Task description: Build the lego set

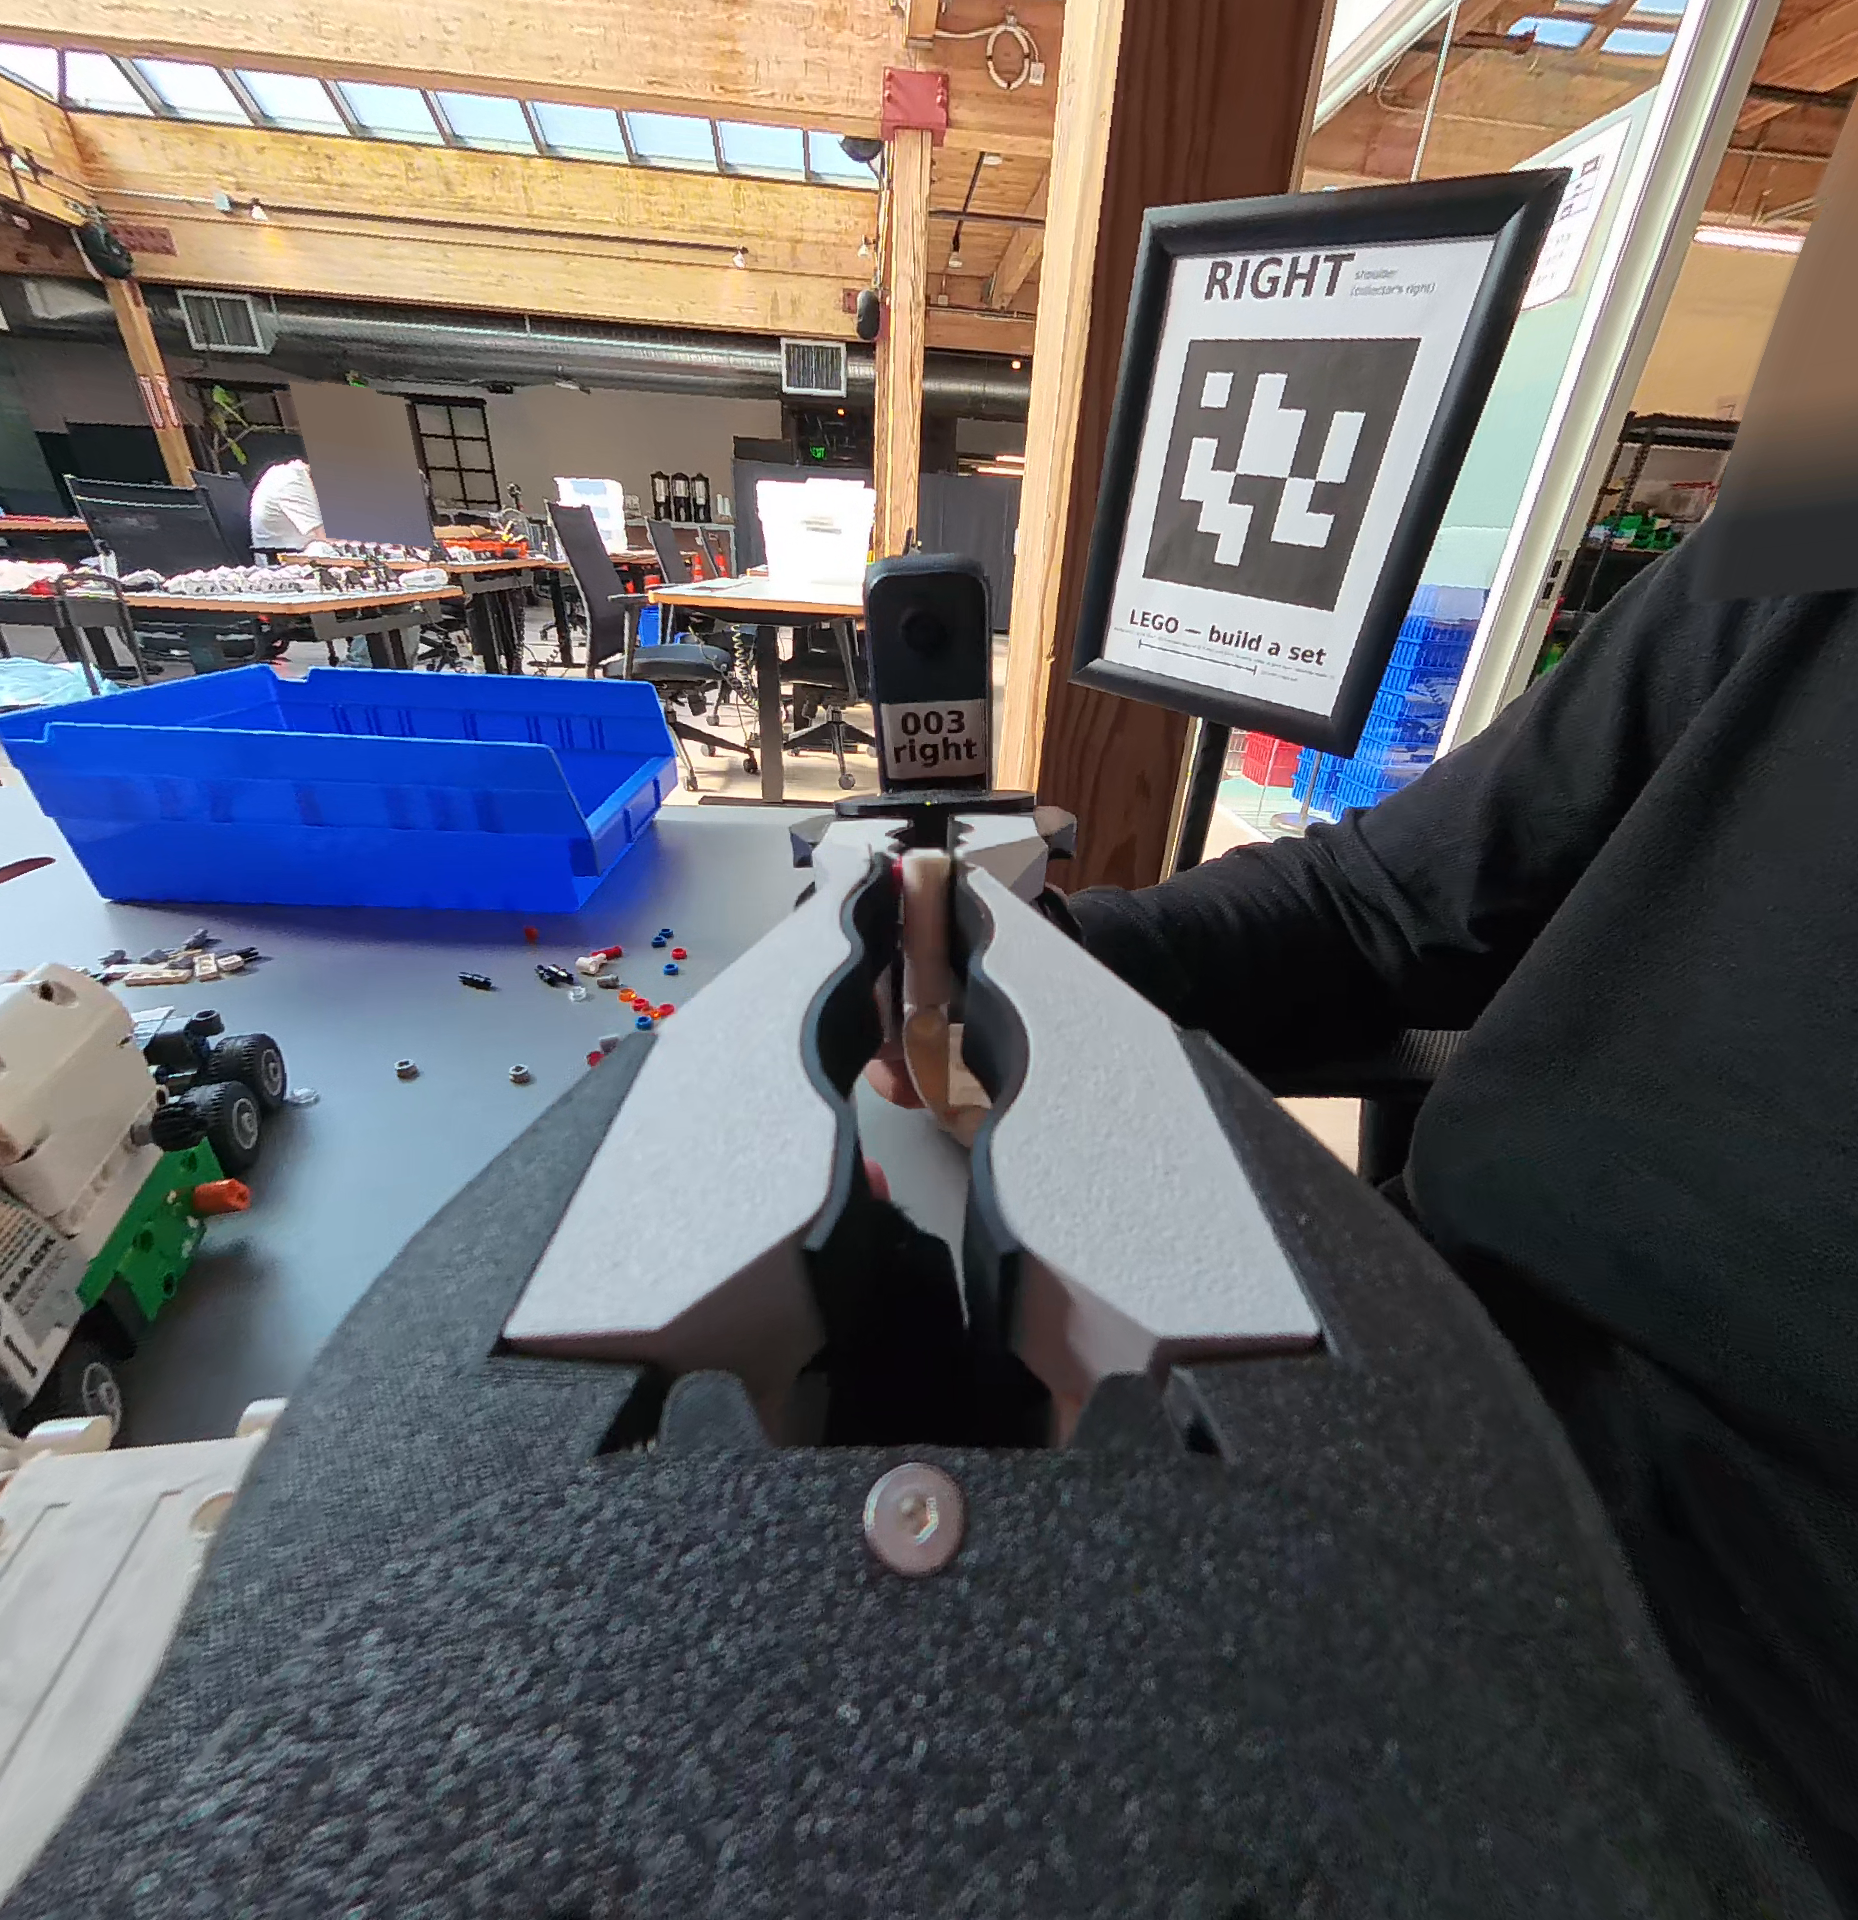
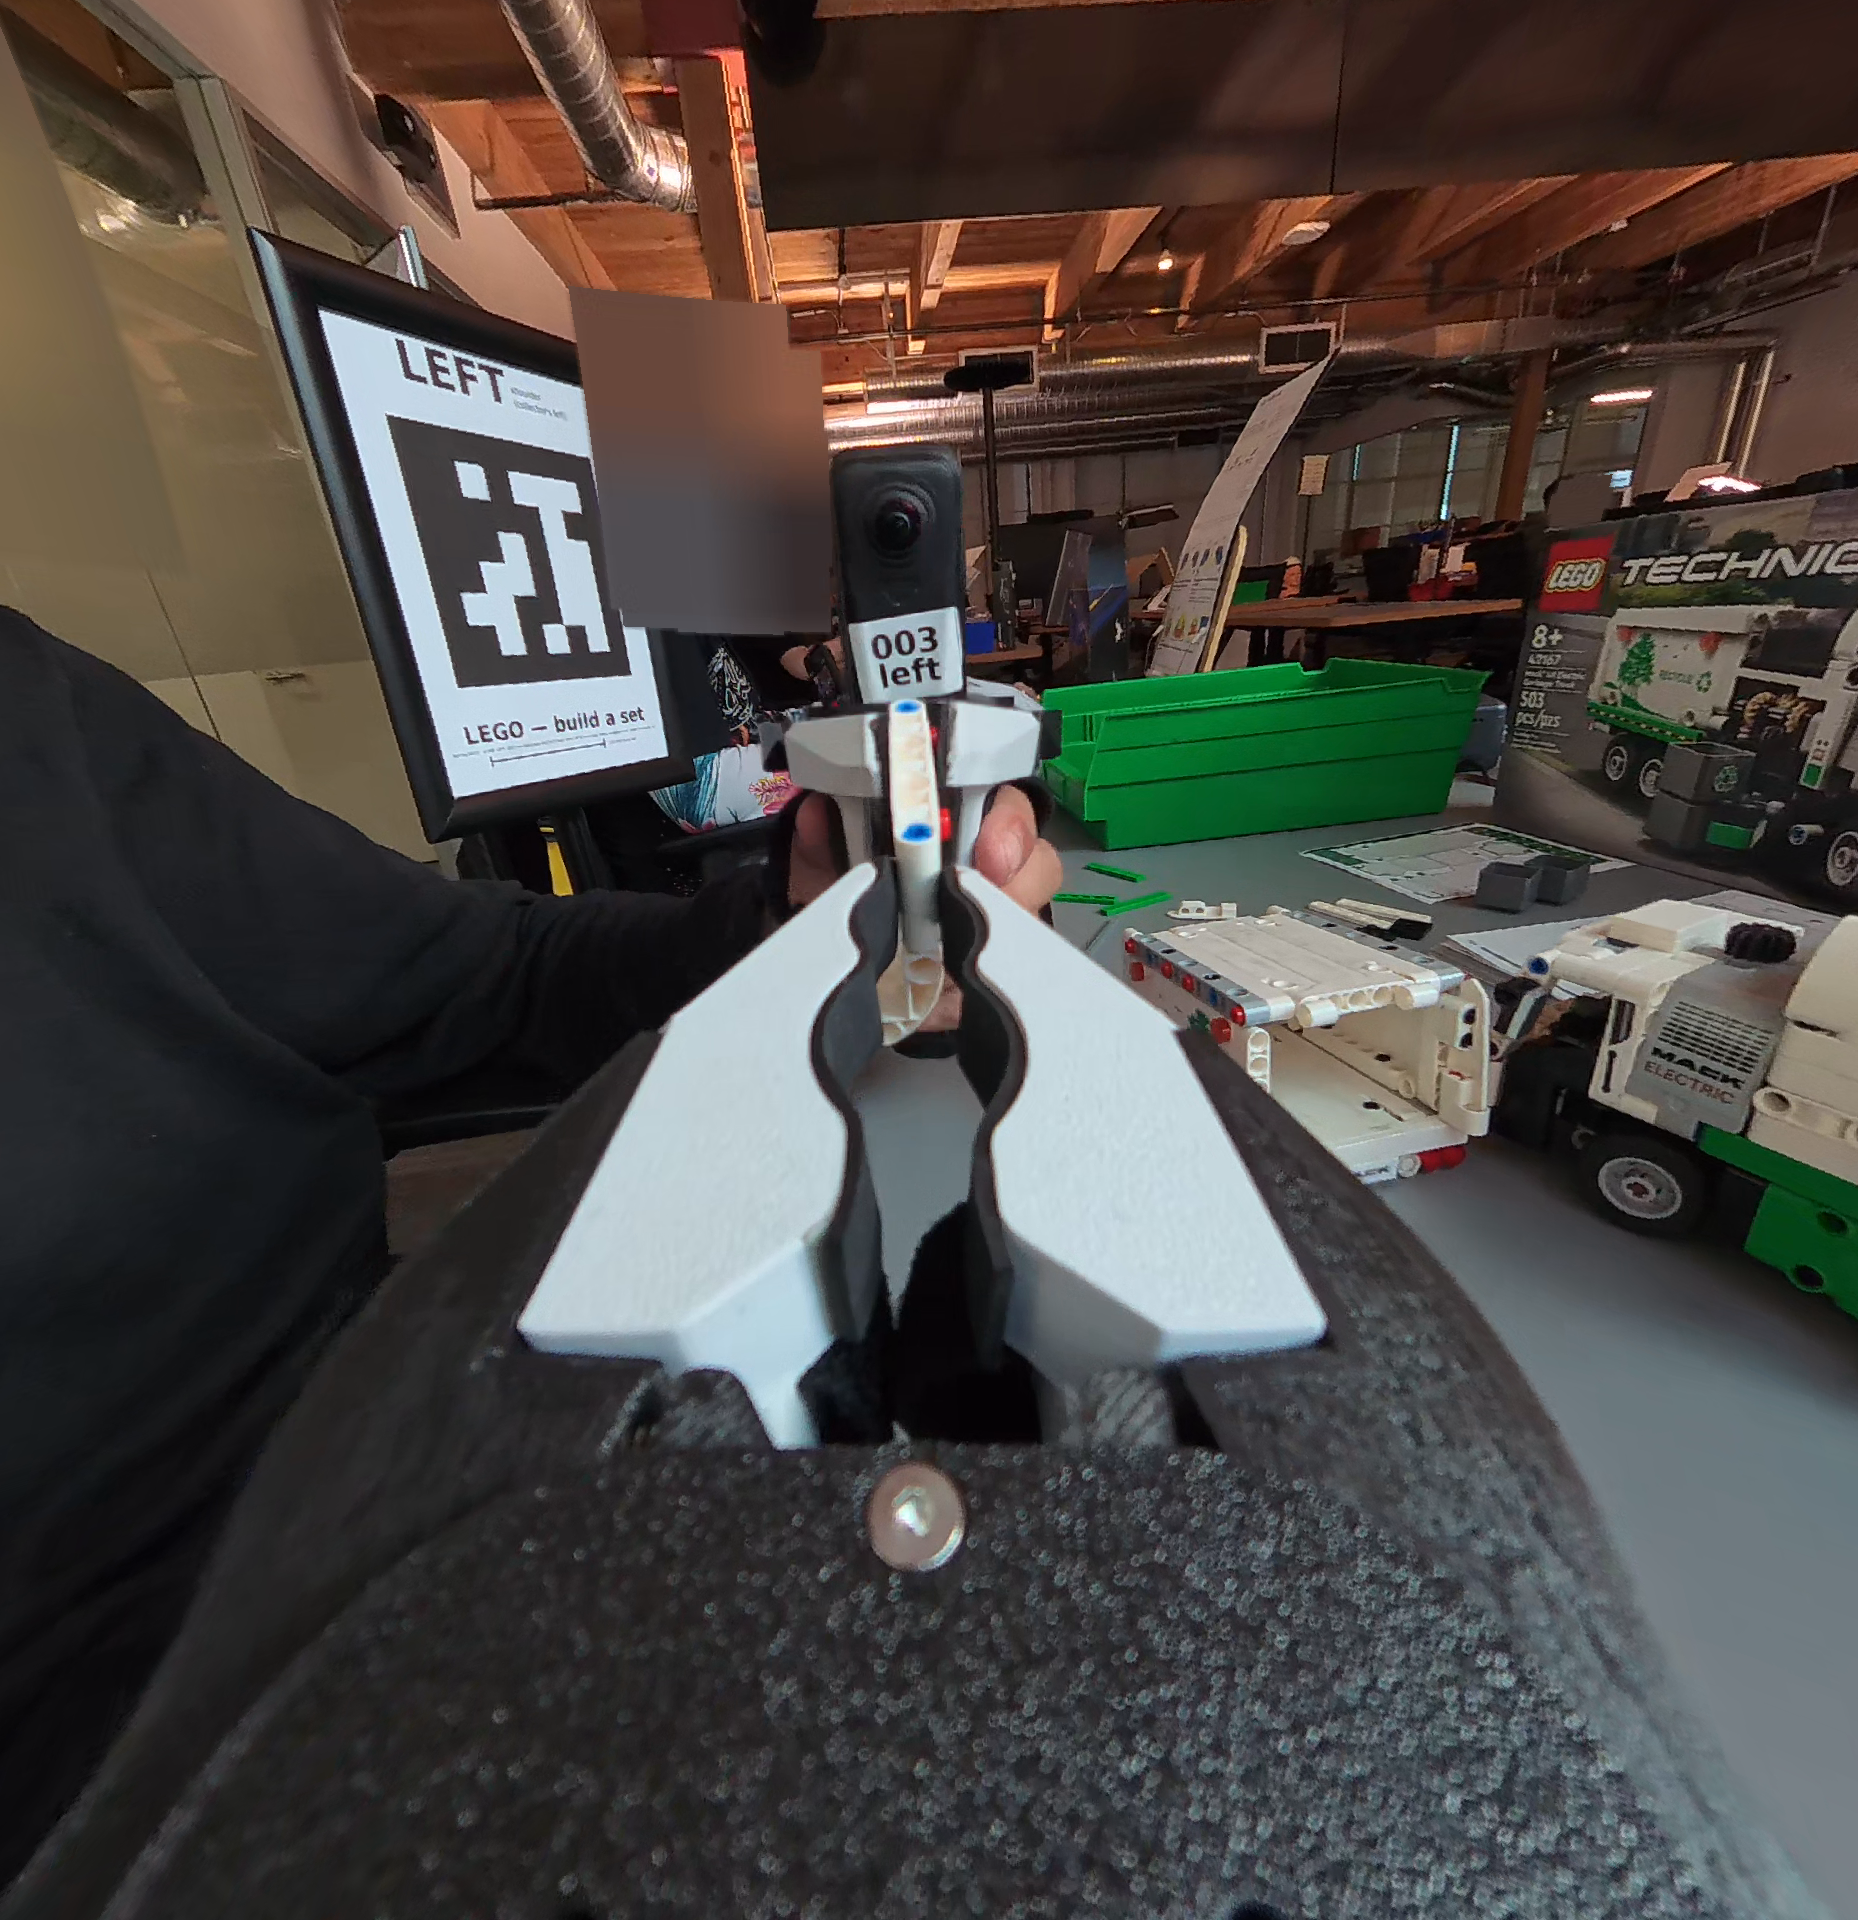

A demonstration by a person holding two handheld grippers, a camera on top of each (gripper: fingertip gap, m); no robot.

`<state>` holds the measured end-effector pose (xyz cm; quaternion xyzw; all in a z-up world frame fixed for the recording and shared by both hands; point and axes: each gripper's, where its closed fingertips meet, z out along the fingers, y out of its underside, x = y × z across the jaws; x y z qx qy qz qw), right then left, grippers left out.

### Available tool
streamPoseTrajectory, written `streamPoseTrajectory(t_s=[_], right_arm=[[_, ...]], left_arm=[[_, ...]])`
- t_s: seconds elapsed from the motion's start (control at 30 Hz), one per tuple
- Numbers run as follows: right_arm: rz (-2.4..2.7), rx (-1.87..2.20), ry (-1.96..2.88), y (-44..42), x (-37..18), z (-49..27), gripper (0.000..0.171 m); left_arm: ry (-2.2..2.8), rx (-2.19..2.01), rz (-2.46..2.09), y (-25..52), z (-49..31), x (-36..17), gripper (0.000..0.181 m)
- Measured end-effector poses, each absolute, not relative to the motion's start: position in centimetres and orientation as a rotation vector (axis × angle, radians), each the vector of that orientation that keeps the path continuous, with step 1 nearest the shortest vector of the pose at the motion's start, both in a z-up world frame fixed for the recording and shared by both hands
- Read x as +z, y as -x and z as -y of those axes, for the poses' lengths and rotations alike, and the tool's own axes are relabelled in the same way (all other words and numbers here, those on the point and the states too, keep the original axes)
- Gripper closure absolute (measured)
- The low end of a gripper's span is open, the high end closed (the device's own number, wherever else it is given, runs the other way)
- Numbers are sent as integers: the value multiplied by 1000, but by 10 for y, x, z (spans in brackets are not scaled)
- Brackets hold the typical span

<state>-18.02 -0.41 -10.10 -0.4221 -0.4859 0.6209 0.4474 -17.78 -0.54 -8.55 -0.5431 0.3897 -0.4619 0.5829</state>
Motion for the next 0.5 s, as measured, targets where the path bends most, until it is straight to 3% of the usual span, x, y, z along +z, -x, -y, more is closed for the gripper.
streamPoseTrajectory(t_s=[0.2, 0.3, 0.5], right_arm=[[1428, 1065, 1321, 145, -116, -44, 159], [1642, 810, 1609, 102, -175, -68, 139], [1810, 696, 1579, 109, -219, -67, 144]], left_arm=[[1335, -794, -922, 196, -8, -99, 175], [1384, -662, -862, 212, -20, -106, 175], [1437, -607, -862, 208, -28, -116, 175]])
